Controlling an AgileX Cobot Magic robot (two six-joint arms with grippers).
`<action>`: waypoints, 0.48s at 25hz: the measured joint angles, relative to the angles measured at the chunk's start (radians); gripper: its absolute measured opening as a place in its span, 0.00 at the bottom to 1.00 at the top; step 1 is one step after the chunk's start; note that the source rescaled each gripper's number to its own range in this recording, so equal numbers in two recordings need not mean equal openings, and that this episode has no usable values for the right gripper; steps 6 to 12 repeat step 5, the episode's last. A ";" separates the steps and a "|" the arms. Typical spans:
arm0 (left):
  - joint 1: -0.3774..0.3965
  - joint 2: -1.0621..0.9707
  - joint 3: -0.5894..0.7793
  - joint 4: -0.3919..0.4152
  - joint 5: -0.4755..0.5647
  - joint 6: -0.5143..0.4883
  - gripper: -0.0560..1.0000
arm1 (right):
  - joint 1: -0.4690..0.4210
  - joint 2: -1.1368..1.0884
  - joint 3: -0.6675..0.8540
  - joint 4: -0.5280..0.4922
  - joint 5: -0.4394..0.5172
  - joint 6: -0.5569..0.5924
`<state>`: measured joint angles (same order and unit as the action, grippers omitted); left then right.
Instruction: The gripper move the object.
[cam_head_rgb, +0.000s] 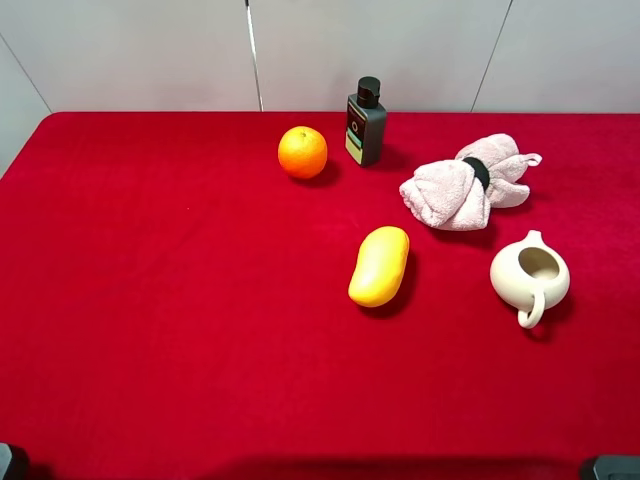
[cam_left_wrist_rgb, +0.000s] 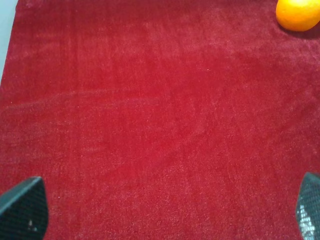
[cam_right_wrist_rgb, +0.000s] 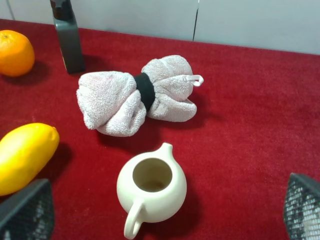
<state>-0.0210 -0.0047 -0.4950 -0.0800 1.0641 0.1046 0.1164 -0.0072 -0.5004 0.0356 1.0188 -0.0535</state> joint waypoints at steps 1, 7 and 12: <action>0.000 0.000 0.000 0.000 0.000 0.000 1.00 | 0.000 0.000 0.000 0.000 0.000 0.000; 0.000 0.000 0.000 0.000 0.000 0.000 1.00 | 0.000 0.000 0.000 0.000 0.000 0.000; 0.000 0.000 0.000 0.000 0.000 0.000 1.00 | 0.000 0.000 0.000 0.000 0.000 0.000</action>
